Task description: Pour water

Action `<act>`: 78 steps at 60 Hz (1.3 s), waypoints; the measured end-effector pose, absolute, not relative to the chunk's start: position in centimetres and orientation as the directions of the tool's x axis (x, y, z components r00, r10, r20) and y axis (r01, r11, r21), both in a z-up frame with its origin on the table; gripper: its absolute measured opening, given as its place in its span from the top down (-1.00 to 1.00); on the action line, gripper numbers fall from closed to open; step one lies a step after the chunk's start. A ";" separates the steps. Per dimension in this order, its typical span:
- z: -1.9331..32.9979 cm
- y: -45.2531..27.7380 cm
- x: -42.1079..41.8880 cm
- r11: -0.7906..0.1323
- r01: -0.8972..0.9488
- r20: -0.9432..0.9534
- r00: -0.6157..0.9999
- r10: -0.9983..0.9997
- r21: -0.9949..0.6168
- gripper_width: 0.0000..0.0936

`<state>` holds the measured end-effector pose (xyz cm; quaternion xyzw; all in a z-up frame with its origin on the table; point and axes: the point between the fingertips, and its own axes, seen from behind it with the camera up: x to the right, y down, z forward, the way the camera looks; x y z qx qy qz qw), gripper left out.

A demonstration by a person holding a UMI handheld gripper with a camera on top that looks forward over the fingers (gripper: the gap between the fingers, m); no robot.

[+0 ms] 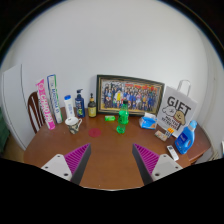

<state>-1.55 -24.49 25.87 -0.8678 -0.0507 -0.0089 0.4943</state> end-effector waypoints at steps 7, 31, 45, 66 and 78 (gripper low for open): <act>23.2 -20.7 -1.3 -0.529 0.091 0.070 0.996 0.061 -0.844 -0.83; 12.2 -0.2 0.1 -0.502 -0.006 0.012 0.999 -0.032 -0.865 -0.83; 7.0 10.1 3.7 -0.449 -0.059 -0.018 0.995 -0.093 -0.891 -0.83; 6.7 15.7 4.2 -0.310 0.052 0.073 0.996 -0.056 -0.949 0.03; 6.8 15.5 4.0 -0.305 0.078 0.101 0.993 -0.060 -0.949 0.27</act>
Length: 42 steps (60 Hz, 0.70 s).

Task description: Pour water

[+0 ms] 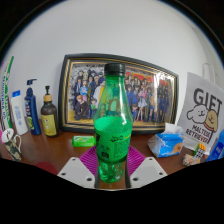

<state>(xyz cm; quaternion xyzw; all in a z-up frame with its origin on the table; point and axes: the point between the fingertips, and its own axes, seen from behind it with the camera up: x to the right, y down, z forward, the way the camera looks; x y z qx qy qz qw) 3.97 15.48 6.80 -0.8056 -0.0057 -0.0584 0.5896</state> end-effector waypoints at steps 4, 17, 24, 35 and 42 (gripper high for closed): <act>7.2 15.2 4.2 -0.309 0.101 0.128 0.989 -0.069 -0.946 0.27; 14.1 14.3 2.9 -0.294 0.380 0.414 0.909 -0.059 -0.877 0.27; 18.2 14.6 -0.4 -0.254 0.626 0.650 0.760 -0.012 -0.737 0.27; 21.4 15.0 -7.4 -0.147 0.926 0.932 0.359 0.054 -0.348 0.27; 20.5 14.8 -11.1 -0.075 0.993 0.991 0.093 0.095 -0.086 0.27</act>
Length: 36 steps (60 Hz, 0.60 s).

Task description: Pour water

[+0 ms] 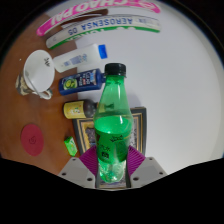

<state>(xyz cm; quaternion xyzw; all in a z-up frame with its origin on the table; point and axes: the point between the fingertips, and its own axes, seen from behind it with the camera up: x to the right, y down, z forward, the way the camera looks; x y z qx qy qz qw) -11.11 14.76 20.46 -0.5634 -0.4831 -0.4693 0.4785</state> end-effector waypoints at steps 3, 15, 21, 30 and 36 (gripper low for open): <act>19.8 14.7 -12.2 -0.044 0.999 0.995 -0.020 0.100 0.024 0.27; 18.2 14.7 -13.8 -0.009 0.928 0.924 -0.369 0.102 0.371 0.27; 18.2 14.5 -14.4 0.013 0.902 0.897 -0.431 0.097 0.432 0.27; 19.3 14.3 -14.9 0.016 0.897 0.893 -0.441 0.088 0.442 0.27; 20.0 14.0 -14.7 0.005 0.932 0.926 -0.360 0.109 0.362 0.27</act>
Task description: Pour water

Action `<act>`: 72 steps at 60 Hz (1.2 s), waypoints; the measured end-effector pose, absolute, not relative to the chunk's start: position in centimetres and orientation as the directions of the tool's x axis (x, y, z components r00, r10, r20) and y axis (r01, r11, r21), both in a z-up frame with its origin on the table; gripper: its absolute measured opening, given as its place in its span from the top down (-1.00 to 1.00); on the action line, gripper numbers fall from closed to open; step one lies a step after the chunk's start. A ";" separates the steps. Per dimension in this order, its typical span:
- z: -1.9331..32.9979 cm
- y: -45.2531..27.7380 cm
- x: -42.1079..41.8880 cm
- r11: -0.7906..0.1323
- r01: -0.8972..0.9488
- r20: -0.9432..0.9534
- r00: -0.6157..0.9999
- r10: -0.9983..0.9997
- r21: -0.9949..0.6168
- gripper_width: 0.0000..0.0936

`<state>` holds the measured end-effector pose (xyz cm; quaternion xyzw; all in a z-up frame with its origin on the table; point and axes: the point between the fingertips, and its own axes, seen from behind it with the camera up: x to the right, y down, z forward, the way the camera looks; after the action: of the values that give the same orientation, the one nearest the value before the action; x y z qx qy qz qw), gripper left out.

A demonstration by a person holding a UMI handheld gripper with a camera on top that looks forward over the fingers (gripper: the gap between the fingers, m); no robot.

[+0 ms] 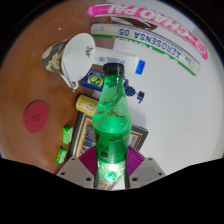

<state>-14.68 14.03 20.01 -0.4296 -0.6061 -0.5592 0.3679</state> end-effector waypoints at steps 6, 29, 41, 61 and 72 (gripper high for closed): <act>20.3 13.3 -14.2 -0.025 0.995 0.979 -0.094 0.181 0.100 0.27; 16.4 10.5 -16.0 -0.268 0.348 0.271 0.919 0.288 -0.898 0.26; 10.6 11.0 -15.8 -0.324 0.131 0.055 0.970 0.235 -0.937 0.27; 7.0 10.4 -15.9 -0.302 0.062 -0.001 0.979 0.206 -0.951 0.12; 5.7 9.7 -15.4 -0.406 0.093 0.011 0.980 0.200 -0.909 -0.47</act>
<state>-15.44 9.75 5.69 -0.8369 -0.0875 0.0499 0.5381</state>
